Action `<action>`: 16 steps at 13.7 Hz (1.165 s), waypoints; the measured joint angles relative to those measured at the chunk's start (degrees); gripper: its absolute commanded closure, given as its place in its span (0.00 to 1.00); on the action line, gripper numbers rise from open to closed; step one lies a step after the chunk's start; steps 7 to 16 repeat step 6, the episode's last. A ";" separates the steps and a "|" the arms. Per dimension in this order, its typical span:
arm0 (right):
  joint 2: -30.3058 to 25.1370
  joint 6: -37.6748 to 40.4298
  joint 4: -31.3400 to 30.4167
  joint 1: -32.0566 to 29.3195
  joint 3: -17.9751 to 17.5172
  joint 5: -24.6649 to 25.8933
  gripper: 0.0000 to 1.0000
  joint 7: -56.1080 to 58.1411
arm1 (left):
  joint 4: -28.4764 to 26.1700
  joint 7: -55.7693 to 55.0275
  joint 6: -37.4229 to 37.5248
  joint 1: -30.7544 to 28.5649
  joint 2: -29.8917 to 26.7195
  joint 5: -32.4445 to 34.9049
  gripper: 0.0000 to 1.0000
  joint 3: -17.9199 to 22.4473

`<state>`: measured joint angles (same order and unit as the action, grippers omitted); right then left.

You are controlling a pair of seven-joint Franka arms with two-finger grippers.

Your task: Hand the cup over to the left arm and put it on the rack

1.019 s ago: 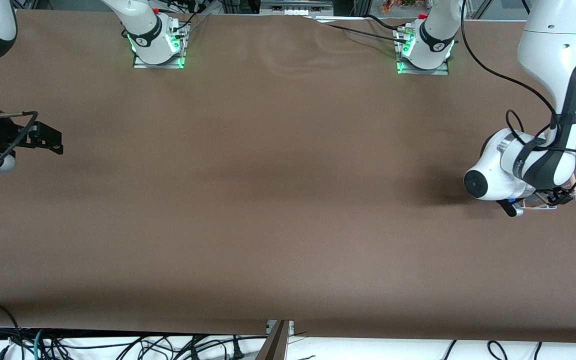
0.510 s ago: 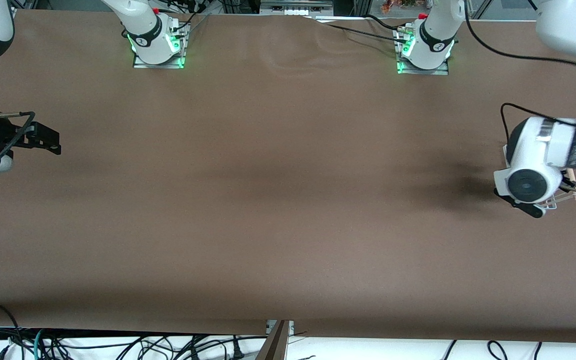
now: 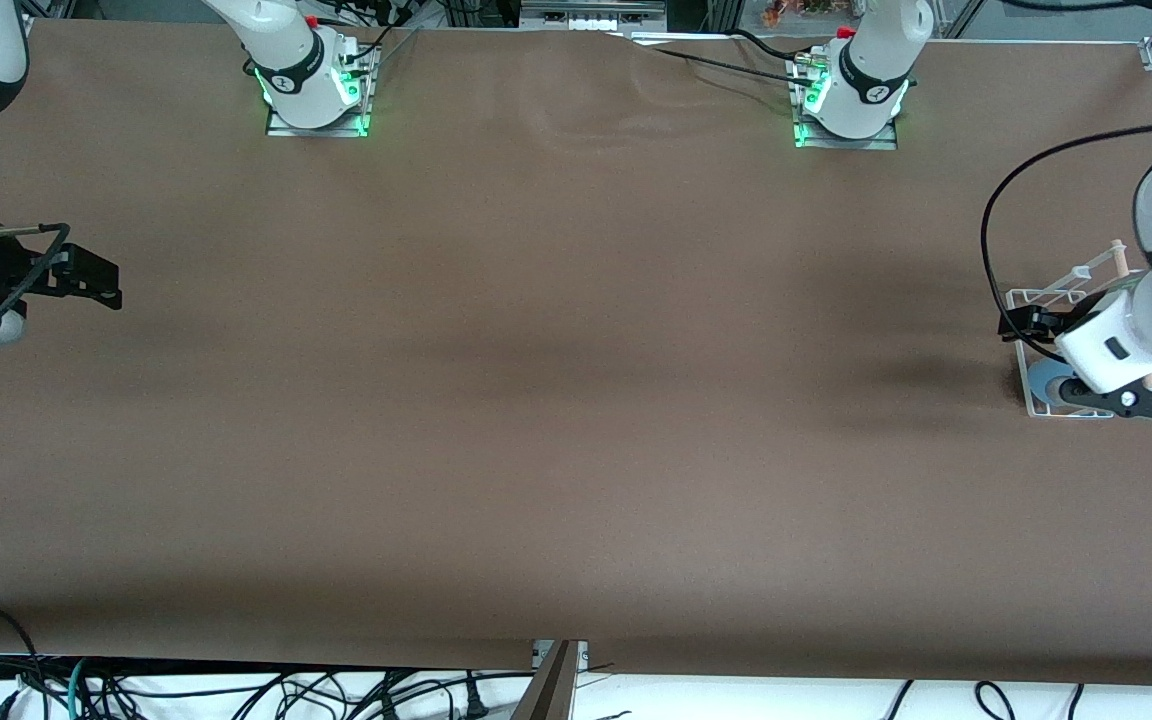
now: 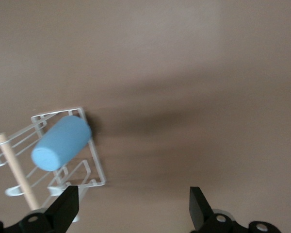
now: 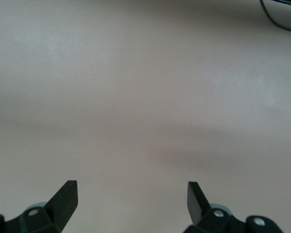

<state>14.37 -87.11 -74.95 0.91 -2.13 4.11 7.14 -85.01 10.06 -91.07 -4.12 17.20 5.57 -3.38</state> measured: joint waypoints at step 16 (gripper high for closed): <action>0.00 0.00 -0.06 -0.03 0.07 -0.68 0.00 -1.70 | -12.99 -12.15 -10.47 2.86 -14.71 -3.74 0.00 -1.26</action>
